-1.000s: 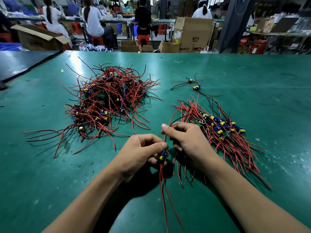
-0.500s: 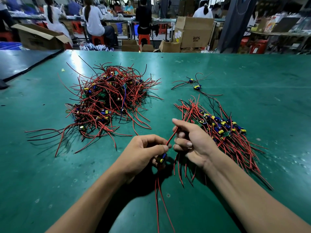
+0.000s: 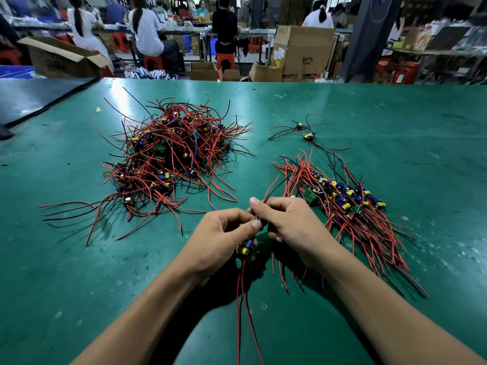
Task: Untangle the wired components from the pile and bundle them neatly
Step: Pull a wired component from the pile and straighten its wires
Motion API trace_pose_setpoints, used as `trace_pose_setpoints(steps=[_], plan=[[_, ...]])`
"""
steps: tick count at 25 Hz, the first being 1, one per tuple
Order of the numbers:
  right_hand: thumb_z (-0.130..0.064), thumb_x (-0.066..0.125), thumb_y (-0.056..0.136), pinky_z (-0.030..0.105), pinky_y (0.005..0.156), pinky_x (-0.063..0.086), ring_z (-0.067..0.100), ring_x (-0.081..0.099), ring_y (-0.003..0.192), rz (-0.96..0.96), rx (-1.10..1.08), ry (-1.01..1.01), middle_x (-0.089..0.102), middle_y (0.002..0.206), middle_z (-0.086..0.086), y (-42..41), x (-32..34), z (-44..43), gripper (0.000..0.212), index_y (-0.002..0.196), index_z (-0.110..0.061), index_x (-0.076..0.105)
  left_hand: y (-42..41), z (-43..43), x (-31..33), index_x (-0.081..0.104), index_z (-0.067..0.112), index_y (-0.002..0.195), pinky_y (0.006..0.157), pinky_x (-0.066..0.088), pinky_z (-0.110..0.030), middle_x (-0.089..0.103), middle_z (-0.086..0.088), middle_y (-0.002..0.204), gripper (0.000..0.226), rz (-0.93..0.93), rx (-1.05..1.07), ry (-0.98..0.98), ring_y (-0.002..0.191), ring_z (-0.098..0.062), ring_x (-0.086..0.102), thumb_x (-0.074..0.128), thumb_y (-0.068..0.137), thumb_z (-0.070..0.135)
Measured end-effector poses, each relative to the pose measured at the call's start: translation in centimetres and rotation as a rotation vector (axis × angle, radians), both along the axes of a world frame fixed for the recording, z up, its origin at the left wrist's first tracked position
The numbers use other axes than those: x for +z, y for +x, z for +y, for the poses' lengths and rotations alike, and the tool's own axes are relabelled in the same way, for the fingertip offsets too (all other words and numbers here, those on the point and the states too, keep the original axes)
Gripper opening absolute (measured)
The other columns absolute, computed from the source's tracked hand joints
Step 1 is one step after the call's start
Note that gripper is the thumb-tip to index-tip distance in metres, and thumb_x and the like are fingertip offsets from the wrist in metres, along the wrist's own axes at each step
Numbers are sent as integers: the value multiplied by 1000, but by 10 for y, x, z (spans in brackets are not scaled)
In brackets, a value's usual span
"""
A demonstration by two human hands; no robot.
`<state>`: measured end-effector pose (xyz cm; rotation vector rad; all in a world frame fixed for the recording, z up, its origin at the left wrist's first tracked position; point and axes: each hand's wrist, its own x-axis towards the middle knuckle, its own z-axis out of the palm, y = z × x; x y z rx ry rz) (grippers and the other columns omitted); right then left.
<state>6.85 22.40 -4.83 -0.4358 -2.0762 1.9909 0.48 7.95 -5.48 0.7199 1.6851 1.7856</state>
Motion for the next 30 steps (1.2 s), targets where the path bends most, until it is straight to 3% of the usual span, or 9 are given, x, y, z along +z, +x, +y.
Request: trace_pose_setpoints(steps=[3,6,14,18,21,23,27,30], plan=[[-33,68,93,15,38,25,9,31,37,-1,-66,-11,45,65,11,-1,2,7,33,80,-4,75,-2,-3,0,66,4,82,55,46,-25,61,-6,61,12,46,-65,-9,53,-17,53,67,88,14],[-30,68,94,16,38,24,7,28,36,24,-183,-88,42,56,-1,-2,3,15,31,78,-4,73,-2,-4,0,67,8,80,54,48,-26,60,-6,61,12,27,-139,14,53,-16,52,70,83,20],[-34,56,100,16,31,16,2,22,26,-18,-230,-649,36,48,-6,-6,16,17,45,64,-7,58,-5,-5,3,69,9,77,48,47,-22,58,-10,60,10,-53,-177,8,47,-17,53,71,80,19],[-23,62,93,16,29,14,3,19,24,-113,-187,-855,35,48,-5,-3,22,22,44,51,-11,53,-2,-5,5,71,10,79,50,48,-23,60,-9,61,11,-67,-200,-14,48,-19,54,70,81,21],[-20,66,83,16,27,15,3,21,23,-131,-134,-926,38,51,-5,-1,23,23,29,60,-11,51,-1,-6,7,70,6,81,49,48,-23,59,-10,60,13,-61,-198,-38,48,-20,56,69,82,19],[-31,63,91,14,28,17,2,24,25,-135,-117,-872,38,55,-5,-1,22,23,29,72,-9,57,1,-5,7,67,1,83,47,48,-24,59,-13,61,13,-99,-140,-24,48,-22,59,67,85,15],[-68,65,74,15,30,23,2,28,34,-164,-111,-690,45,62,-3,-4,19,18,77,115,-3,63,1,4,7,62,-7,95,47,54,-28,63,-18,71,27,-319,67,67,52,-26,63,59,94,20],[-75,64,67,17,32,25,4,31,39,-148,-133,-646,48,65,-2,-5,17,17,92,121,-1,61,-5,6,8,62,-4,104,54,59,-33,69,-16,80,47,-410,124,89,63,-29,69,48,98,41]])
